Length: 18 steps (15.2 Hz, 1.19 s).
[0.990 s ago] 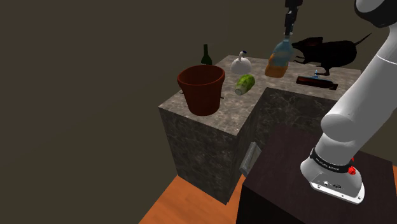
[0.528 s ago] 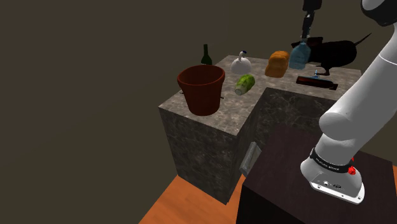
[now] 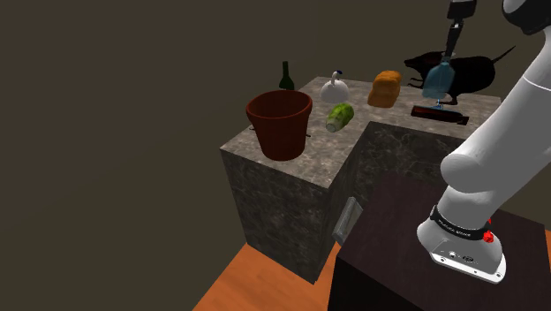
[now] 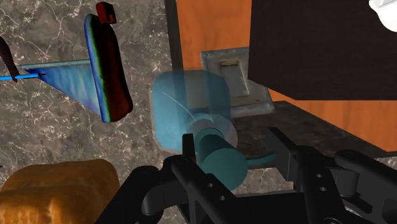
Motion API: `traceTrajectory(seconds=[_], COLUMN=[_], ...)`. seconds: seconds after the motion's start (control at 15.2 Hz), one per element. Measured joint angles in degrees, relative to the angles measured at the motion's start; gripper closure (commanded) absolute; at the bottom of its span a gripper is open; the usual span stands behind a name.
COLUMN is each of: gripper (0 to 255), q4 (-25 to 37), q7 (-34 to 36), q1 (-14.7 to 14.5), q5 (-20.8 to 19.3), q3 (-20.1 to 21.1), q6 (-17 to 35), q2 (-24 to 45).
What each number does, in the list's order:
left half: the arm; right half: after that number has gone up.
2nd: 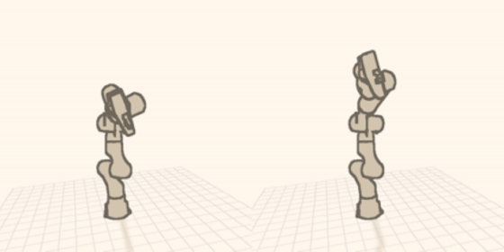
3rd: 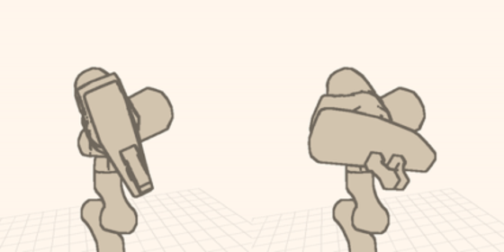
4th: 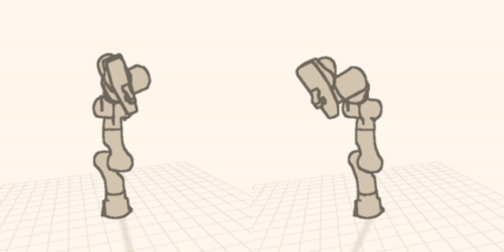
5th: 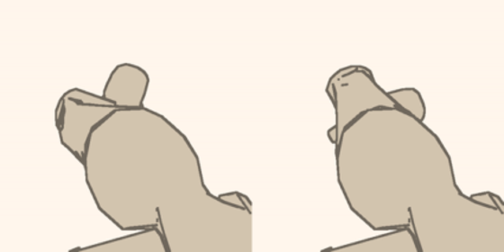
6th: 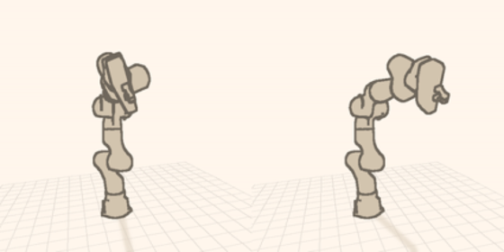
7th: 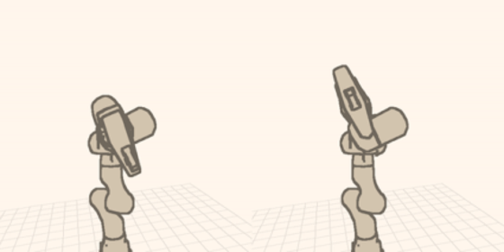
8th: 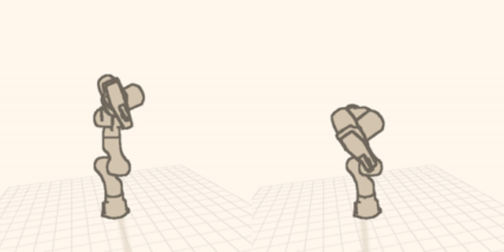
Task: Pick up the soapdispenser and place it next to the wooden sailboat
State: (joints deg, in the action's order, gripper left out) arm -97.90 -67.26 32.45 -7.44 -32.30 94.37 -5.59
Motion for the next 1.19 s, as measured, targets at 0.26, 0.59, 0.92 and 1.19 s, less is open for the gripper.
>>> traceTrajectory(seconds=[0.26, 0.59, 0.92, 1.19], gripper=[255, 255, 255, 255], q4=[1.78, 4.57, 8.91, 15.50], q7=[-6.80, -15.24, -23.83, -30.98], q1=[2.88, 7.00, 12.57, 19.17], q5=[1.95, 5.41, 10.75, 16.44], q3=[-3.90, -8.03, -10.96, -11.93], q6=[1.81, 3.60, 4.87, 4.11], q2=[3.55, 8.63, 15.67, 23.24])
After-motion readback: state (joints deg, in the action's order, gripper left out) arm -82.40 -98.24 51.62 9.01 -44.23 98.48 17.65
